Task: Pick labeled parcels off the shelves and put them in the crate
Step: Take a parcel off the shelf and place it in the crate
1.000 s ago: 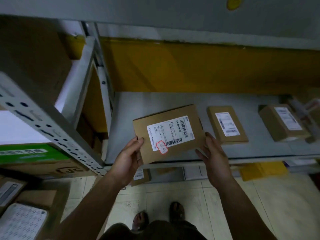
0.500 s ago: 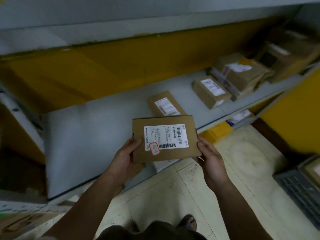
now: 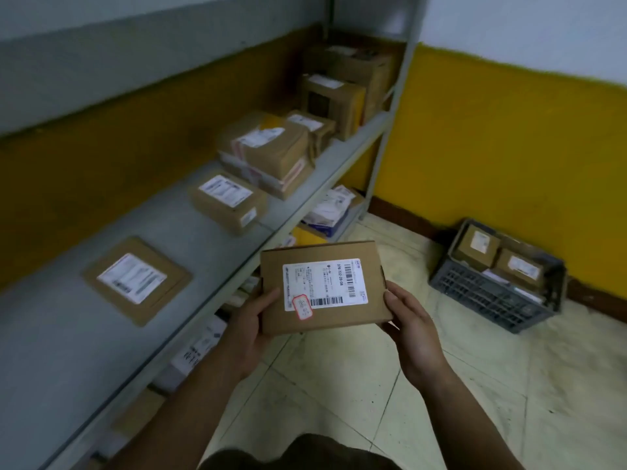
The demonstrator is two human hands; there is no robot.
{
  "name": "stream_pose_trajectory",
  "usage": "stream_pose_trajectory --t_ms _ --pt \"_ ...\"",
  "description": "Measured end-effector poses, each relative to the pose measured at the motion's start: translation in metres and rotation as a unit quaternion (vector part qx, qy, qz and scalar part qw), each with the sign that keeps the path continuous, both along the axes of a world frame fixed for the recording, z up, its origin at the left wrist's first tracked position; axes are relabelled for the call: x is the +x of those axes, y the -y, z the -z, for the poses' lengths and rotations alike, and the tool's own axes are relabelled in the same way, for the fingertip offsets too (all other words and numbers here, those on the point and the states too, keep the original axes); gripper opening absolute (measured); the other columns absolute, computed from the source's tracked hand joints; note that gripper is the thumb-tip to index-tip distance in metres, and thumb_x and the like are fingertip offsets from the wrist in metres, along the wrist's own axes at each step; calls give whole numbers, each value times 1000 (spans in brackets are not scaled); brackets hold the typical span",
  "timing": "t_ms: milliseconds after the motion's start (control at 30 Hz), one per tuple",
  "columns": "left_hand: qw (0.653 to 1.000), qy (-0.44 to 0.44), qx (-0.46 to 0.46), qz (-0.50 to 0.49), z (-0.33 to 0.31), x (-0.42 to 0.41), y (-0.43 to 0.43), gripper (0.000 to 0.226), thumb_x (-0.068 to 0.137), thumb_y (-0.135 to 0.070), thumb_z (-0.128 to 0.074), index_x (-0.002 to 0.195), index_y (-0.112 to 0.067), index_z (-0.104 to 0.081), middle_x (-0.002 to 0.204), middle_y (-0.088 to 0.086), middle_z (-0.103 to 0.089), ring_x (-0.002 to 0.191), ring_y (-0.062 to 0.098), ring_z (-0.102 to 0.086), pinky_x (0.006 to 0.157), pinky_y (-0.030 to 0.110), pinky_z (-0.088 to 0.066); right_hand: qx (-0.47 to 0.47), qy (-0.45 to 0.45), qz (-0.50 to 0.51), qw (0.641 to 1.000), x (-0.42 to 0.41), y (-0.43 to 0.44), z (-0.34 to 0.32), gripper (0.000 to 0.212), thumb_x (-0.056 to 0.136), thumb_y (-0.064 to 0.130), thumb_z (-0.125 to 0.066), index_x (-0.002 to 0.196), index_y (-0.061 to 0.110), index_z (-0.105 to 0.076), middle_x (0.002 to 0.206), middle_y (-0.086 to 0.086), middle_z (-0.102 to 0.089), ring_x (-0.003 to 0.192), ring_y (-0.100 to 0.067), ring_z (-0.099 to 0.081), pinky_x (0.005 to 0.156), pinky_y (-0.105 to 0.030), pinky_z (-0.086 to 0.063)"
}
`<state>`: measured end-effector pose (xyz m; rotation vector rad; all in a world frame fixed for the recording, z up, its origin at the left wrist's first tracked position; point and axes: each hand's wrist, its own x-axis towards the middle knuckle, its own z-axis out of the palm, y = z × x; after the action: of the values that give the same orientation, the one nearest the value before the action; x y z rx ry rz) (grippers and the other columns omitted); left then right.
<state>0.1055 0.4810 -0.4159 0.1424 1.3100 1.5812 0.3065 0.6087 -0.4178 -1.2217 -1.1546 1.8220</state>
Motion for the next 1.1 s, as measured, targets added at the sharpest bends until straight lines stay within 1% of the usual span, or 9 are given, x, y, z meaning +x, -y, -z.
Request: stream_pose_trajectory --t_ms 67,133,200,300,433,567,700,833,1100 --pt "1000 -4 1 19 -2 14 -24 37 91 -21 -56 128 -19 -60 117 6 -71 110 25 -65 89 40 -51 -1 -4 21 1000 18 -13 -2 22 97 16 -55 113 21 -69 110 -3 -73 108 -23 -63 88 -35 -51" --pt "998 -7 0 61 -4 36 -66 40 88 -21 -58 128 -17 -60 116 6 -71 110 25 -65 91 40 -50 -8 -10 67 998 49 -35 -2 22 97 16 -54 112 21 -69 108 -3 -74 108 -23 -63 91 -36 -51" --pt "995 -12 10 97 -5 55 -101 32 91 -16 -54 122 -15 -63 114 6 -72 105 23 -68 91 40 -50 -10 -13 107 994 74 -52 2 23 97 17 -54 116 20 -68 112 -4 -73 111 -25 -63 93 -38 -50" --pt "989 -5 10 146 -4 81 -149 26 96 -13 -49 115 -15 -66 111 7 -73 95 18 -71 83 34 -51 -20 -13 166 986 109 -73 10 25 97 18 -54 119 19 -67 117 -6 -71 115 -27 -62 90 -37 -51" --pt "977 8 -24 210 15 109 -206 33 95 -16 -51 126 -13 -61 115 8 -71 106 22 -68 90 37 -49 -39 -16 233 972 145 -101 21 27 97 18 -54 121 18 -66 116 -6 -71 115 -26 -62 91 -38 -50" --pt "960 17 -41 276 29 137 -279 32 94 -21 -53 125 -14 -60 116 8 -71 111 24 -65 89 34 -49 -45 -15 287 957 174 -148 25 25 97 16 -53 117 18 -67 112 -6 -72 112 -25 -63 90 -38 -50" --pt "944 11 -49 325 37 159 -361 34 95 -21 -53 128 -15 -60 117 9 -70 114 26 -62 102 41 -45 -49 -9 328 943 199 -209 24 24 98 15 -52 115 18 -68 110 -6 -73 108 -24 -63 87 -37 -50" --pt "927 19 -56 371 43 187 -468 34 94 -22 -53 128 -16 -59 116 8 -71 112 24 -64 94 37 -49 -59 4 366 929 227 -295 22 25 98 15 -52 118 17 -67 111 -6 -72 107 -23 -63 84 -35 -51" --pt "906 6 -64 418 39 229 -595 30 96 -22 -52 124 -18 -60 112 5 -73 104 18 -68 82 31 -50 -84 11 396 914 262 -403 25 26 98 17 -52 121 18 -64 115 -7 -70 109 -24 -63 89 -37 -51"
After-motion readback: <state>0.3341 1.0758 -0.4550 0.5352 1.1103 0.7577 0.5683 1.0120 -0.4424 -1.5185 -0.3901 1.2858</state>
